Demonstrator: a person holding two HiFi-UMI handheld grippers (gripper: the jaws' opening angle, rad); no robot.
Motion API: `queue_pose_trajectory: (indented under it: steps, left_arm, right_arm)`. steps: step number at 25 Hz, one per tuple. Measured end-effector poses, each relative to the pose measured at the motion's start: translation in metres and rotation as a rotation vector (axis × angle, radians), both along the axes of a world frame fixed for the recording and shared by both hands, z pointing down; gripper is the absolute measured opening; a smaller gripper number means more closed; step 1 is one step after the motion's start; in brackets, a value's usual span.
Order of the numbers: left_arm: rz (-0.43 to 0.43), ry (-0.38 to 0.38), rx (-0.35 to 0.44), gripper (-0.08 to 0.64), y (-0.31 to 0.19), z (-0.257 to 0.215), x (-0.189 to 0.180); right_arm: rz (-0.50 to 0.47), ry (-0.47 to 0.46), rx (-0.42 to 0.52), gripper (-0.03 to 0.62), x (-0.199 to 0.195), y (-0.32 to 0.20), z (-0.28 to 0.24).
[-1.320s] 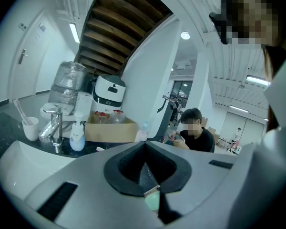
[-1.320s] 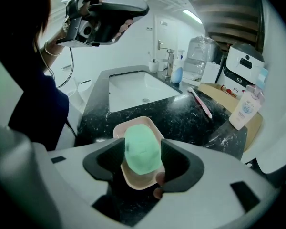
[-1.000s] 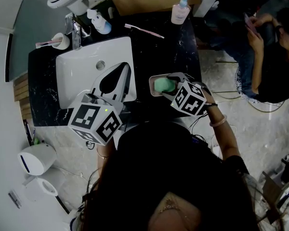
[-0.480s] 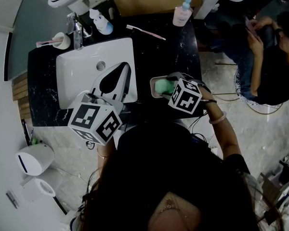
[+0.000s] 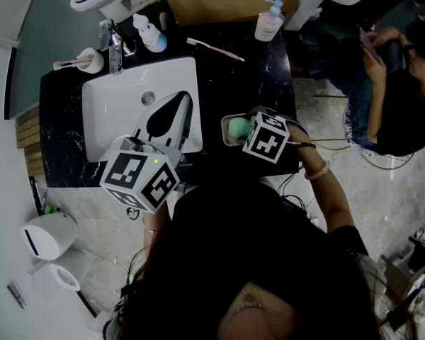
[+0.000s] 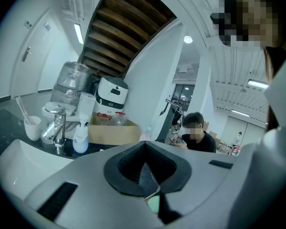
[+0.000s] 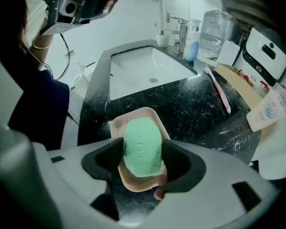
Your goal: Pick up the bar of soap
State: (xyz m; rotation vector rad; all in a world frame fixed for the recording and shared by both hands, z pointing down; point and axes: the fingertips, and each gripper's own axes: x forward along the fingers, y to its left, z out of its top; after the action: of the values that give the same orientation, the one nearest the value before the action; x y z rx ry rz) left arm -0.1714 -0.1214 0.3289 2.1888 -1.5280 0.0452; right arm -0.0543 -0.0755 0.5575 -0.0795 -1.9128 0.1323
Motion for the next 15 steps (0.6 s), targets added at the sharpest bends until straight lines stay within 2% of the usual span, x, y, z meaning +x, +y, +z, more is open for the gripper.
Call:
queue_pose_trajectory:
  steps: [5, 15]
  left_arm:
    - [0.005, 0.005, 0.001, -0.003, -0.0010, 0.0001, 0.0004]
    - [0.024, 0.005, 0.008, -0.003, -0.0012, -0.0005, 0.0029]
  right_arm:
    - [0.032, -0.008, 0.001, 0.241, -0.0018, -0.0016, -0.0005]
    - [0.164, -0.110, 0.040, 0.249, -0.0019, -0.0059, -0.0025]
